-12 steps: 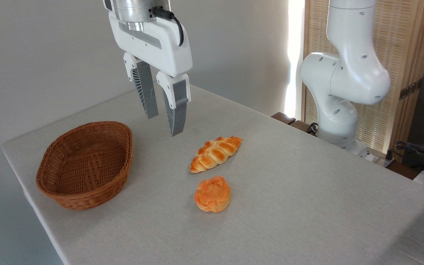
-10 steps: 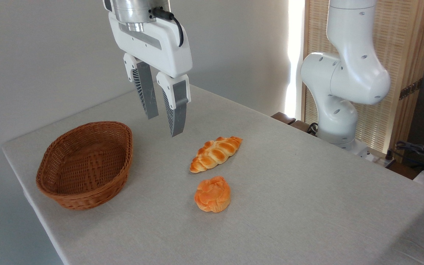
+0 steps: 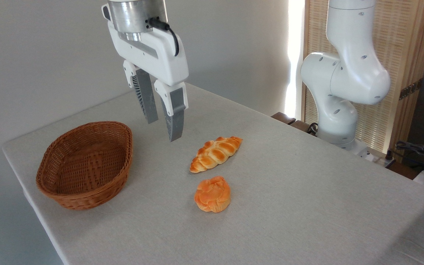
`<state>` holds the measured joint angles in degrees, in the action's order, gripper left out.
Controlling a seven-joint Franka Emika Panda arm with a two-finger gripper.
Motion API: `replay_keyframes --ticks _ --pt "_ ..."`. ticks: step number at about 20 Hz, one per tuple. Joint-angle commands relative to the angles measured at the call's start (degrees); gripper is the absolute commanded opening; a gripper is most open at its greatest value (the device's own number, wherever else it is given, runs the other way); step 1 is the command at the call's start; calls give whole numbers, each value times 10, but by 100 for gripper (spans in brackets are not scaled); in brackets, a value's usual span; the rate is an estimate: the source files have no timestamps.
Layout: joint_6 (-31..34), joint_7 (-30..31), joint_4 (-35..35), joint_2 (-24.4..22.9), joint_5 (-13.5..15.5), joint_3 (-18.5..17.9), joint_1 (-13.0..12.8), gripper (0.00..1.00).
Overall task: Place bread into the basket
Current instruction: 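Move the open gripper down toward the braided bread roll, then lower the gripper around the braided roll and close on it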
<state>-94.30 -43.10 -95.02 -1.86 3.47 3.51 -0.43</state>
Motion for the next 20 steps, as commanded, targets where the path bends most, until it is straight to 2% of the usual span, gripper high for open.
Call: replay_keyframes --ticks 1,3,6,9,11,13,15,20 --pt "-86 3 -135 -74 5 17 -2 100" --pt "-89 4 -193 -105 7 25 -2 100" --pt "-91 10 -262 -142 12 25 -21 100" --pt "-96 14 -321 -167 41 25 -45 100" --pt "-98 17 -351 -171 44 24 -61 100" --pt "-142 32 -397 -171 60 25 -74 100" --pt "-188 48 -429 -170 64 25 -89 100" --pt "-223 46 -460 -165 58 24 -91 98"
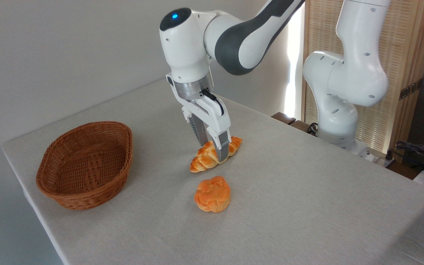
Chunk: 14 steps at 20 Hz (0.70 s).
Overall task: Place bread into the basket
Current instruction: 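Lower the gripper around the braided roll and close on it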
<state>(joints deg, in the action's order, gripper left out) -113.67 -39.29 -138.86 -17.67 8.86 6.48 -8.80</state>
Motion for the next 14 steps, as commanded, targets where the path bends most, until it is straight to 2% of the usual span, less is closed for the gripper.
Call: replay_keyframes --ticks 1,2,4,5,7,11,14 --pt "-43 8 -31 -7 5 -6 -7 83" --pt "-46 9 -32 -7 5 -6 -7 60" --pt "-50 8 -32 -7 5 -6 -7 34" --pt "-51 7 -31 -7 5 -5 -7 26" --pt "-51 6 -31 -7 5 -6 -7 23" --pt "-51 -2 -30 -6 5 -6 -7 4" --pt "-51 -17 -28 -2 4 -6 -7 5"
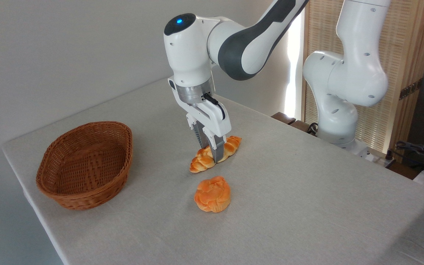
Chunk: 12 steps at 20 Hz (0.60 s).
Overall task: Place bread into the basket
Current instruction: 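Lower the gripper around the braided roll and close on it, then lift the braided roll and carry it over the wicker basket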
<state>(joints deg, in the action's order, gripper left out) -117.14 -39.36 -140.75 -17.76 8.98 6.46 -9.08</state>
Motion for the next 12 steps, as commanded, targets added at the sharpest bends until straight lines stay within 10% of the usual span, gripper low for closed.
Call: replay_keyframes --ticks 1,6,12 --pt "-13 -19 -7 -1 2 -6 -4 5" --pt "46 -36 113 5 11 -10 -5 4" --pt "37 23 297 134 174 0 -28 7"
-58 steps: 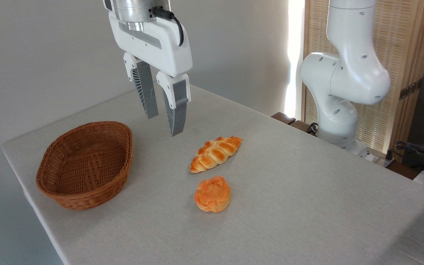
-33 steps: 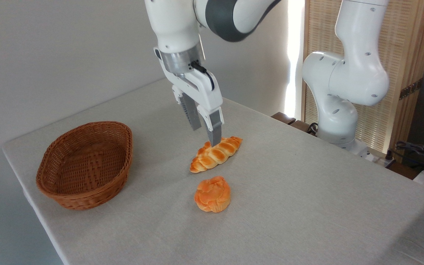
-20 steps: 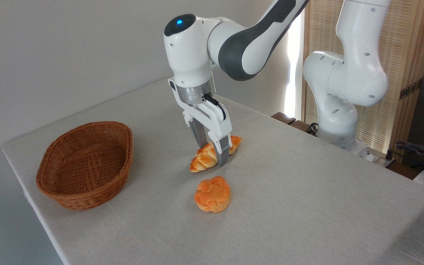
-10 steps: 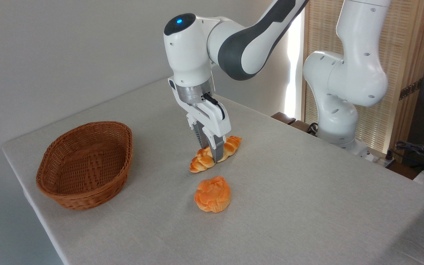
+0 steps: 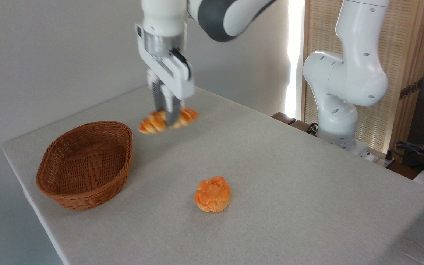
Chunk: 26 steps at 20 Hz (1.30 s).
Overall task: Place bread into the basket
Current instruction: 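Lift the braided roll and carry it over the wicker basket, then lower the roll into the basket and open the gripper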
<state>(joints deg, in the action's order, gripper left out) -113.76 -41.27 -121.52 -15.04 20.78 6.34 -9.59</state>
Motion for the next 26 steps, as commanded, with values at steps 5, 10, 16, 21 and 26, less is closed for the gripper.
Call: replay_keyframes --ticks 5,10,16,21,26 --pt "-46 129 269 274 49 60 -29 11" --pt "-161 216 284 336 34 92 -29 31" --pt "-161 211 281 342 31 92 -26 100" --pt "-160 211 279 343 31 92 -25 100" --pt "-160 210 280 341 32 92 -25 100"
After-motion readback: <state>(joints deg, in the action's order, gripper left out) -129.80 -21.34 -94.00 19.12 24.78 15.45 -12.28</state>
